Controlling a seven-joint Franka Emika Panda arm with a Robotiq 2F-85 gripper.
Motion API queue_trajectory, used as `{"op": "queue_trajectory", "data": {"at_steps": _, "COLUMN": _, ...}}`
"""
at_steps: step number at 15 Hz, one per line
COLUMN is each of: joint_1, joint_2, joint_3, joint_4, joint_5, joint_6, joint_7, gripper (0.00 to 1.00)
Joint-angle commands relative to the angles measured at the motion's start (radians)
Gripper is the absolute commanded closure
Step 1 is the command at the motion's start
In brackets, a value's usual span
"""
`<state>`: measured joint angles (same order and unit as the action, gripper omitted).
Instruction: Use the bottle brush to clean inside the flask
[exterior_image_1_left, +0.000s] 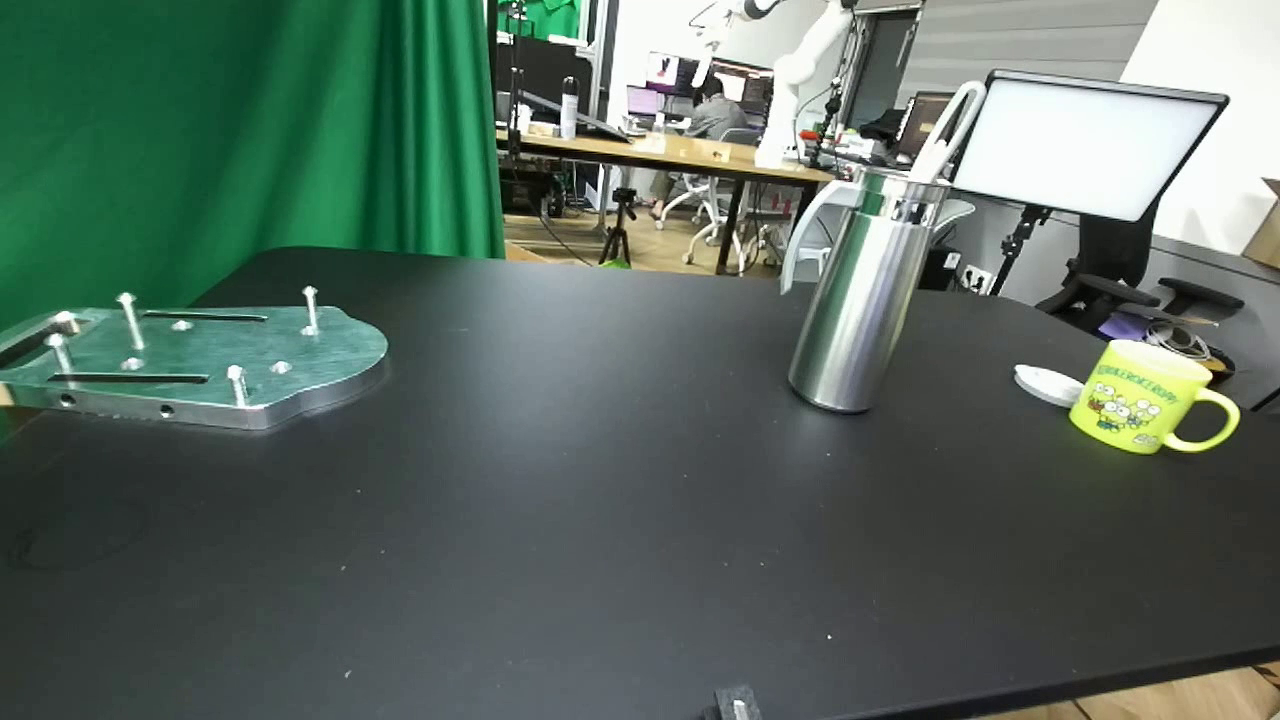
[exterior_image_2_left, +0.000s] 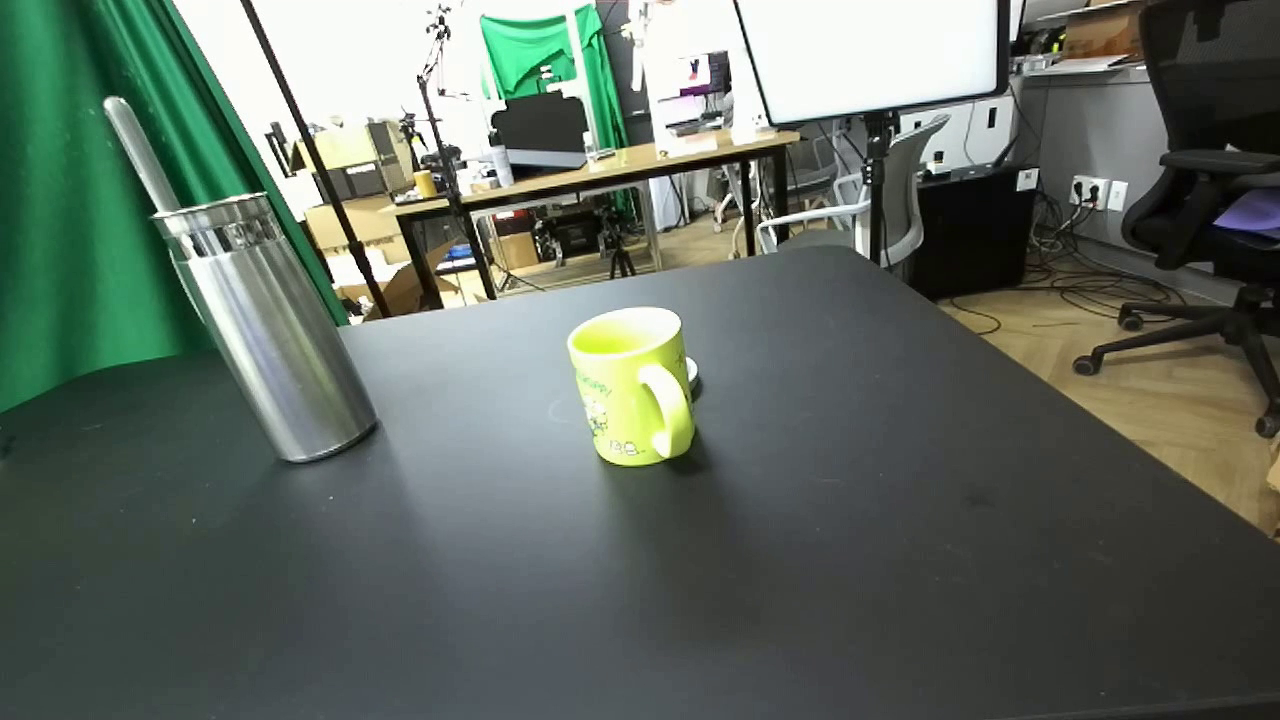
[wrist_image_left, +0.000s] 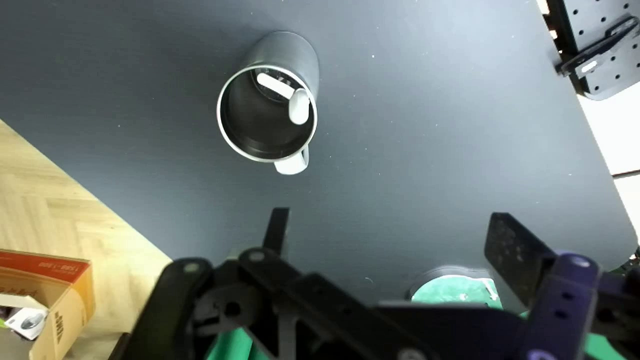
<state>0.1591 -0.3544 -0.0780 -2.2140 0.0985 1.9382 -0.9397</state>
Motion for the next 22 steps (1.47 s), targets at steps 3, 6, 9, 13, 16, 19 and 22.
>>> {"op": "queue_trajectory", "data": {"at_steps": 3, "joint_1": -0.015, "joint_2": 0.001, "joint_3": 0.013, "joint_4": 0.002, "joint_5": 0.005, "joint_6": -0.003, "joint_7": -0.004, "gripper": 0.0}}
{"op": "queue_trajectory", "data": {"at_steps": 6, "joint_1": -0.02, "joint_2": -0.003, "joint_3": 0.002, "joint_4": -0.012, "joint_5": 0.014, "joint_6": 0.006, "joint_7": -0.017, "gripper": 0.0}}
{"op": "queue_trajectory", "data": {"at_steps": 9, "joint_1": -0.043, "joint_2": -0.001, "joint_3": -0.023, "joint_4": -0.032, "joint_5": 0.048, "joint_6": 0.006, "joint_7": -0.022, "gripper": 0.0}}
{"op": "queue_trajectory", "data": {"at_steps": 13, "joint_1": -0.079, "joint_2": 0.003, "joint_3": -0.044, "joint_4": -0.067, "joint_5": 0.04, "joint_6": 0.03, "joint_7": -0.041, "gripper": 0.0}}
{"op": "queue_trajectory", "data": {"at_steps": 16, "joint_1": -0.093, "joint_2": 0.033, "joint_3": -0.053, "joint_4": -0.074, "joint_5": 0.034, "joint_6": 0.04, "joint_7": -0.081, "gripper": 0.0}}
{"op": "queue_trajectory", "data": {"at_steps": 19, "joint_1": -0.101, "joint_2": 0.074, "joint_3": -0.05, "joint_4": -0.066, "joint_5": 0.024, "joint_6": 0.05, "joint_7": -0.118, "gripper": 0.0}}
{"op": "queue_trajectory", "data": {"at_steps": 22, "joint_1": -0.105, "joint_2": 0.123, "joint_3": -0.041, "joint_4": -0.045, "joint_5": 0.011, "joint_6": 0.054, "joint_7": -0.147, "gripper": 0.0}}
